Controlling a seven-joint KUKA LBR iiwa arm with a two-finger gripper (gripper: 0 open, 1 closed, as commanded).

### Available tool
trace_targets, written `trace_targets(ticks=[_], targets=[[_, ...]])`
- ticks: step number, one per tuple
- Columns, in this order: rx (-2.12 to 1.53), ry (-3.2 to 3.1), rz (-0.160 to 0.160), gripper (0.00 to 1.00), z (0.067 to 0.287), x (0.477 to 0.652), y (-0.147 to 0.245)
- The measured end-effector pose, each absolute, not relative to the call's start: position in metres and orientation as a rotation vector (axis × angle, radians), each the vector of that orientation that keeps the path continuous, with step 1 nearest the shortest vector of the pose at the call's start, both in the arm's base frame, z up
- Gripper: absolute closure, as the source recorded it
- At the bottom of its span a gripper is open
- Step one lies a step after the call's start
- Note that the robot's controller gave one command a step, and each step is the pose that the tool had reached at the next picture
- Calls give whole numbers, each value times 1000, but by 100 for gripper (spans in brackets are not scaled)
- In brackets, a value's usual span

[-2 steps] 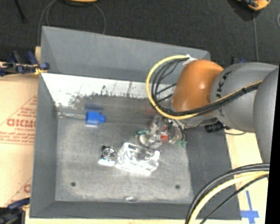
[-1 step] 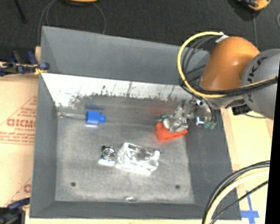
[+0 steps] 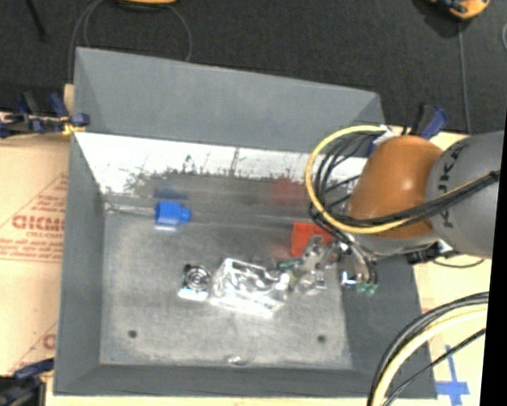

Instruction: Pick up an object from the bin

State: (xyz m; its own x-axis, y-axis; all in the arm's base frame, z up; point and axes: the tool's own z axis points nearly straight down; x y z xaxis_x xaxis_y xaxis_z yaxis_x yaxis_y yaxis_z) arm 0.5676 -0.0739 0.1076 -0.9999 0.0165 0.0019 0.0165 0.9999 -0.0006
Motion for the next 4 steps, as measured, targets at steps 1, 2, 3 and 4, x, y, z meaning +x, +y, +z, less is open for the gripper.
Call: trace_targets(ticks=[1,2,3,4], targets=[[13,-3145,3,100,127,546,-74],[32,-3147,6,100,143,552,-112],[34,-3140,-1,100,103,536,-112],[67,-3154,2,100,89,539,-119]])
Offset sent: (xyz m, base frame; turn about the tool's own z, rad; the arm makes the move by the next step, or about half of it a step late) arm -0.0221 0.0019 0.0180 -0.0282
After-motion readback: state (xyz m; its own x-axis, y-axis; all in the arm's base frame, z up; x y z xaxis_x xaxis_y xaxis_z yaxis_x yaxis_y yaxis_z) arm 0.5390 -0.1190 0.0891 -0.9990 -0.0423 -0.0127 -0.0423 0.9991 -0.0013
